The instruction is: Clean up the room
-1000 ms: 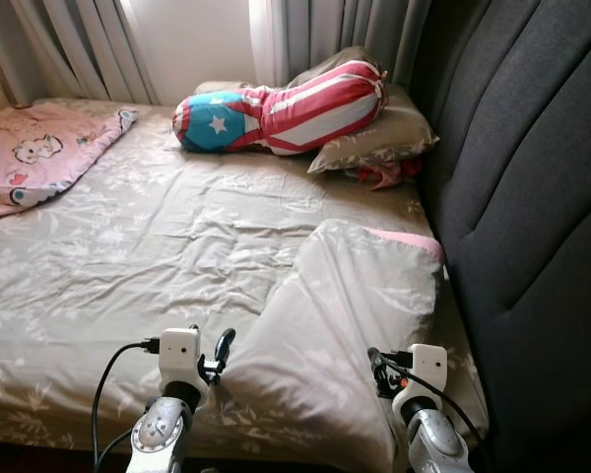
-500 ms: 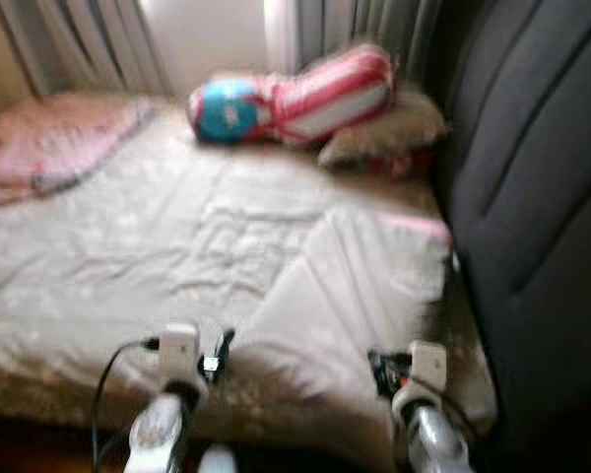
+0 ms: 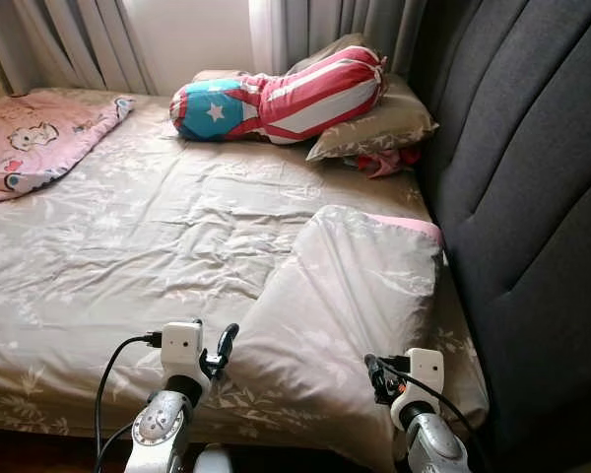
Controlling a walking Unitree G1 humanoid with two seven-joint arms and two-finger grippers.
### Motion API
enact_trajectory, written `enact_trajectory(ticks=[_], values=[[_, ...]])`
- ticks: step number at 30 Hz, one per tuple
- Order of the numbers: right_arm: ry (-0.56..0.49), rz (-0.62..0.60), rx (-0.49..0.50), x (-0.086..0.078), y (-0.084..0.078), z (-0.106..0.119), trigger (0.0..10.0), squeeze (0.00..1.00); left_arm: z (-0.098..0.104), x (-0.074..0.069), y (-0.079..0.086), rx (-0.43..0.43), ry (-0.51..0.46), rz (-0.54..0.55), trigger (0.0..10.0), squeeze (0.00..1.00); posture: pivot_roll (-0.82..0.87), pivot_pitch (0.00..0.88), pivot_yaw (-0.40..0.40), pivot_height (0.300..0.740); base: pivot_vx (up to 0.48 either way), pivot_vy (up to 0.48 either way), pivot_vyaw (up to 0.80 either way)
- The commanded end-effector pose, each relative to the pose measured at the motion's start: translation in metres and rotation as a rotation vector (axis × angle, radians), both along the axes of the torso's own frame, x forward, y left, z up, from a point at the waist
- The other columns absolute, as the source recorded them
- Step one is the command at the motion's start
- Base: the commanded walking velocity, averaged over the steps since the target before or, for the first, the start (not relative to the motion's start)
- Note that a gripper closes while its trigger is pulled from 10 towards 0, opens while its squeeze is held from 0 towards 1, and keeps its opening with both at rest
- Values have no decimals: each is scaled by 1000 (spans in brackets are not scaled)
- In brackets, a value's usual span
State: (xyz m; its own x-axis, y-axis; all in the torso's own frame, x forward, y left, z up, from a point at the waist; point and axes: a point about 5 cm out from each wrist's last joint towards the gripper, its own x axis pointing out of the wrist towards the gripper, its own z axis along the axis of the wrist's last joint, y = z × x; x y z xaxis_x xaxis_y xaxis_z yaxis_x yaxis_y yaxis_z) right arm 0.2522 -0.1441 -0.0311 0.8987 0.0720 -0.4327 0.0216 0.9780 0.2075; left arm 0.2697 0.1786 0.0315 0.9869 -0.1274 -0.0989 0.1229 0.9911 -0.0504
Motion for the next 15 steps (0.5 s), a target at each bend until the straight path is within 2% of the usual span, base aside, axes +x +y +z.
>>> enact_trajectory(ticks=[1, 15], values=[[13, -2, 2, 1, 0, 0, 10000, 0, 2, 1, 0, 0, 0, -12, 10000, 0, 32, 14, -50, 662, 300, 0, 0], [75, -56, 5, -2, -6, -6, 10000, 0, 3, 2, 1, -2, 2, -19, 10000, 0, 37, 26, -50, 662, 310, 0, 0]])
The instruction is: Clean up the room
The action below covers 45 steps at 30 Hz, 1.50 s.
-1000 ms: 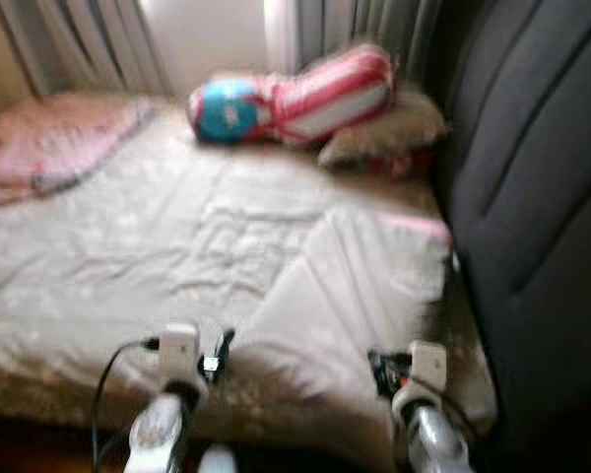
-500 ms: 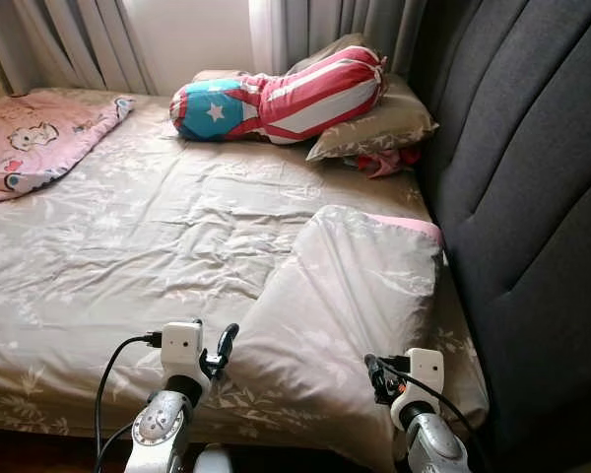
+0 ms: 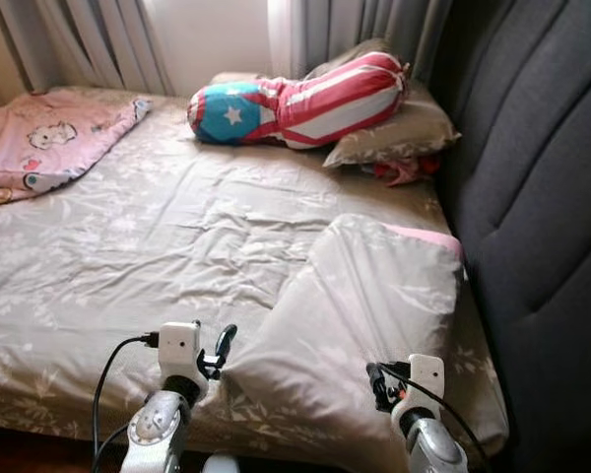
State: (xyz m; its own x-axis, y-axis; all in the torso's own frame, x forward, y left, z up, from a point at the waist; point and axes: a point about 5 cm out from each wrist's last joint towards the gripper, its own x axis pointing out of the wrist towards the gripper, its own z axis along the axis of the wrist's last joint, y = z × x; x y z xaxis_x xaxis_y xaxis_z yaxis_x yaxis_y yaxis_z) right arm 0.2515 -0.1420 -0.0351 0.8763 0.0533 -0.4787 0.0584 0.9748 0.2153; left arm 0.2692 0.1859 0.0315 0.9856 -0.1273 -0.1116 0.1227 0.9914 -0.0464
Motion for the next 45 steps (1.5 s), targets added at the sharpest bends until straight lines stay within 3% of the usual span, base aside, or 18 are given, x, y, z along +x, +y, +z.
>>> enact_trajectory(ticks=[1, 4, 8, 9, 10, 16, 25, 30, 31, 33, 34, 35, 39, 45], values=[[37, -28, -20, -2, -8, -3, 10000, 0, 3, 2, -6, -5, -8, -21, 10000, 0, 37, 28, -49, 662, 0, 0, 0], [77, -58, -52, -2, -13, -5, 10000, 0, 2, 2, -7, -4, -6, -22, 10000, 0, 38, 29, -49, 662, 0, 0, 0], [85, -126, -10, -2, -17, -5, 10000, 0, 2, 1, -7, -2, -5, -23, 10000, 0, 38, 31, -51, 662, 0, 0, 0], [88, -145, 4, -2, -18, -6, 10000, 345, 2, 1, -7, -1, -4, -23, 10000, 0, 38, 31, -51, 662, 0, 0, 0], [91, -156, 20, -3, -18, -6, 10000, 1000, 2, 1, -7, -1, -3, -23, 10000, 0, 38, 32, -51, 662, 0, 0, 0], [101, -161, 60, -4, -19, -8, 10000, 1000, 1, 0, -6, 2, 0, -25, 10000, 0, 34, 31, -49, 662, 0, 0, 0], [201, -217, -22, -16, -32, -17, 10000, 1000, 1, 0, -6, 7, 1, -33, 10000, 0, 35, 31, -48, 662, 0, 0, 0], [238, -226, 5, -20, -32, -21, 10000, 1000, 0, -1, -6, 9, 4, -33, 10000, 0, 31, 32, -46, 662, 0, 0, 0], [257, -195, 48, -22, -28, -23, 10000, 655, 0, -1, -7, 11, 3, -39, 10000, 0, 30, 33, -47, 662, 0, 0, 0], [262, -186, 63, -23, -27, -24, 10000, 655, 0, -1, -8, 12, 2, -42, 10000, 0, 30, 33, -47, 662, 0, 0, 0], [265, -182, 71, -23, -26, -24, 10000, 561, 0, -1, -9, 13, 2, -44, 10000, 0, 30, 33, -47, 662, 0, 0, 0], [275, -159, 91, -24, -23, -25, 10000, 0, 0, -1, -9, 14, 2, -45, 10000, 0, 31, 31, -48, 662, 0, 0, 0], [316, -96, 153, -27, -16, -28, 10000, 0, 0, -2, -9, 15, 2, -47, 10000, 0, 32, 29, -50, 662, 0, 0, 0], [403, -33, 170, -39, -21, -35, 10000, 0, 0, -2, -8, 21, 0, -48, 10000, 0, 31, 20, -49, 662, 0, 0, 0]])
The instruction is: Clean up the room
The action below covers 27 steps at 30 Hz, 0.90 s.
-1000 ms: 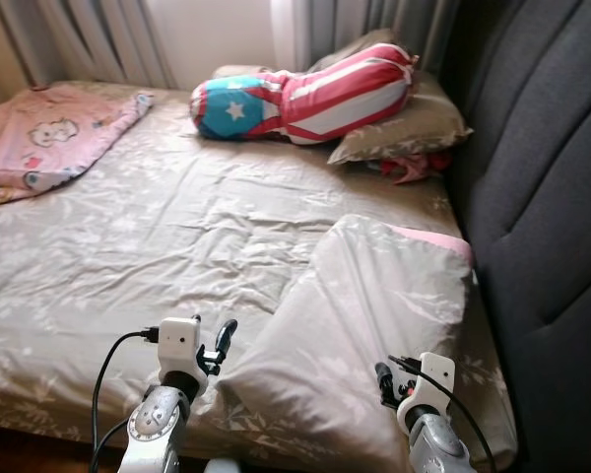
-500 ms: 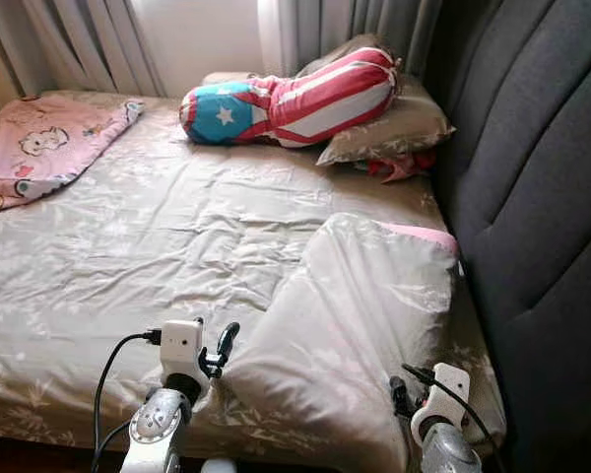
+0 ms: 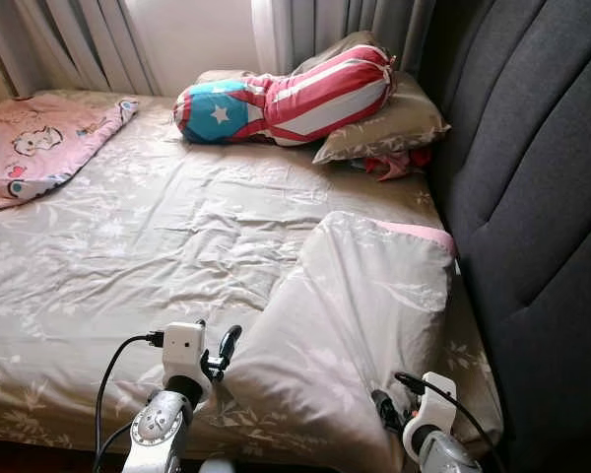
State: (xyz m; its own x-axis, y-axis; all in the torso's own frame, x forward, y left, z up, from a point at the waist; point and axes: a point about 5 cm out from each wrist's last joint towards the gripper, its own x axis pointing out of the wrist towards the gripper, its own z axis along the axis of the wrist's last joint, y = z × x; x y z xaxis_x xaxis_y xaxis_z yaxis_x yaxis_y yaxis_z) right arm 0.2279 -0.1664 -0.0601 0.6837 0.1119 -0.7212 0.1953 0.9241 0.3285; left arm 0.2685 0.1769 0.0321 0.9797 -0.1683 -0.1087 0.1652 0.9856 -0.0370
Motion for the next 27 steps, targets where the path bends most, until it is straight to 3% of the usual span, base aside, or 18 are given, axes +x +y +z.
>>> enact_trajectory(ticks=[1, 5, 11, 22, 27], values=[[79, 21, 9, -16, 2, -10, 10000, 0, 0, -1, 1, 12, 4, -5, 10000, 0, 31, 20, -49, 662, 0, 0, 0], [94, 5, -15, -21, -8, -12, 10000, 0, -1, -1, 0, 11, 8, -9, 10000, 0, 22, 12, -48, 662, 0, 0, 0], [102, 84, 67, -26, -3, -12, 10000, 0, -1, -1, -3, 9, 6, -18, 10000, 0, 23, 0, -50, 662, 0, 0, 0], [145, 185, 79, -36, -6, -14, 10000, 0, -1, -1, -2, 13, 6, -20, 10000, 0, 17, 0, -51, 662, 0, 0, 0], [126, 137, 61, -31, -2, -13, 10000, 0, 1, 1, -4, 10, -1, -23, 10000, 0, 27, 9, -46, 662, 0, 0, 0]])
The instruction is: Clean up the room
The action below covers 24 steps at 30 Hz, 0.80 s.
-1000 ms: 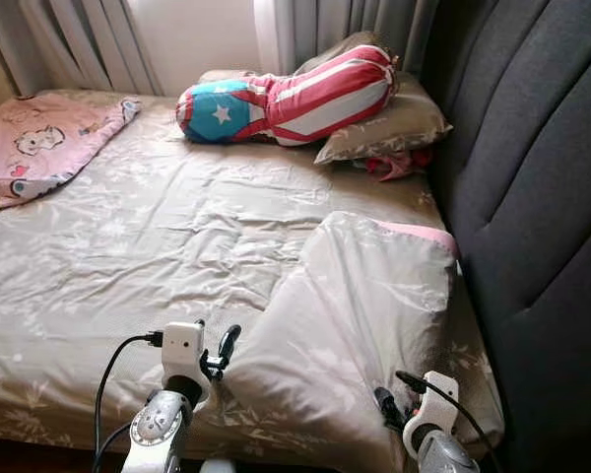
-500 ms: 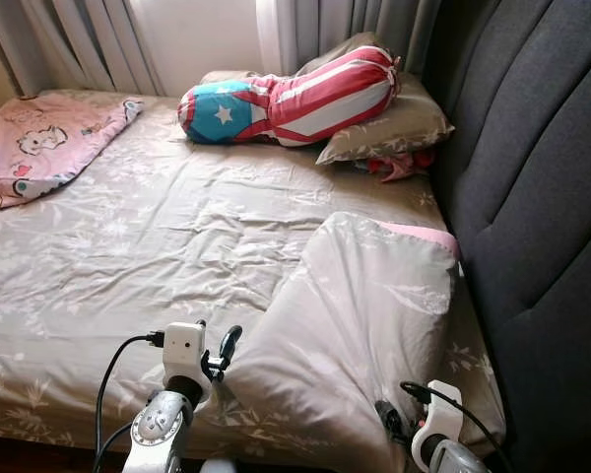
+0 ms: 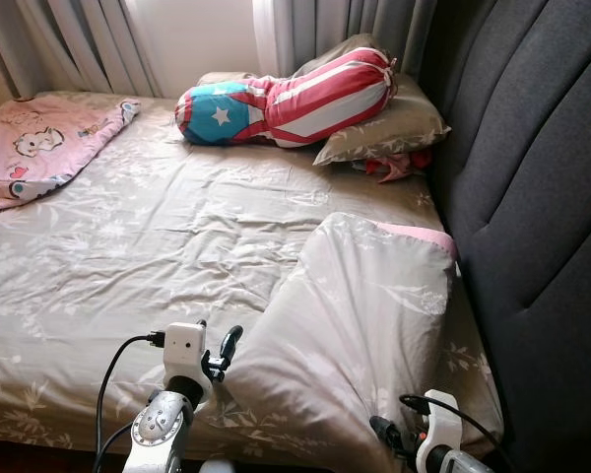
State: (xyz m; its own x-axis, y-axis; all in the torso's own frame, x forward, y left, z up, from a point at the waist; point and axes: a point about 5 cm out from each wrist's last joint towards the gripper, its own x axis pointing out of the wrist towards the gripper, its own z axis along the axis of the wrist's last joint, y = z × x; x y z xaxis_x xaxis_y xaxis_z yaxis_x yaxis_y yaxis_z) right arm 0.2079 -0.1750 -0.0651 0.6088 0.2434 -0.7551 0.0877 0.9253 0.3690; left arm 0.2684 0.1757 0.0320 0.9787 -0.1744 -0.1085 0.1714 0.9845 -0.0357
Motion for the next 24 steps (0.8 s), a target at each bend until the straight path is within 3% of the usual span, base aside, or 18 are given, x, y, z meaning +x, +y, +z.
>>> enact_trajectory(ticks=[1, 5, 15, 21, 22, 23, 24], values=[[59, -3, 2, -11, 6, -8, 10000, 0, 1, 1, -3, 9, -1, -17, 10000, 0, 27, 9, -46, 662, 0, 0, 0], [62, -35, -50, -6, 13, -10, 10000, 0, 1, 0, 0, 15, 0, -11, 10000, 0, 46, 33, -35, 662, 0, 0, 0], [30, -26, -32, 12, 33, -3, 10000, 0, 7, -6, 12, 40, -12, -10, 10000, 0, 102, 83, -7, 662, 0, 0, 0], [31, -28, -18, 14, 41, -2, 10000, 0, 10, -11, 15, 50, -14, -16, 10000, 0, 115, 111, 6, 662, 0, 0, 0], [31, -23, -16, 13, 43, -2, 4588, 0, 11, -13, 16, 51, -13, -16, 10000, 0, 118, 119, 8, 662, 0, 0, 0], [33, -20, -12, 12, 45, -3, 0, 0, 11, -14, 16, 52, -12, -16, 10000, 0, 119, 123, 9, 662, 0, 0, 0], [39, -12, -8, 10, 48, -4, 0, 0, 11, -16, 17, 54, -8, -15, 10000, 0, 119, 128, 10, 662, 0, 0, 0]])
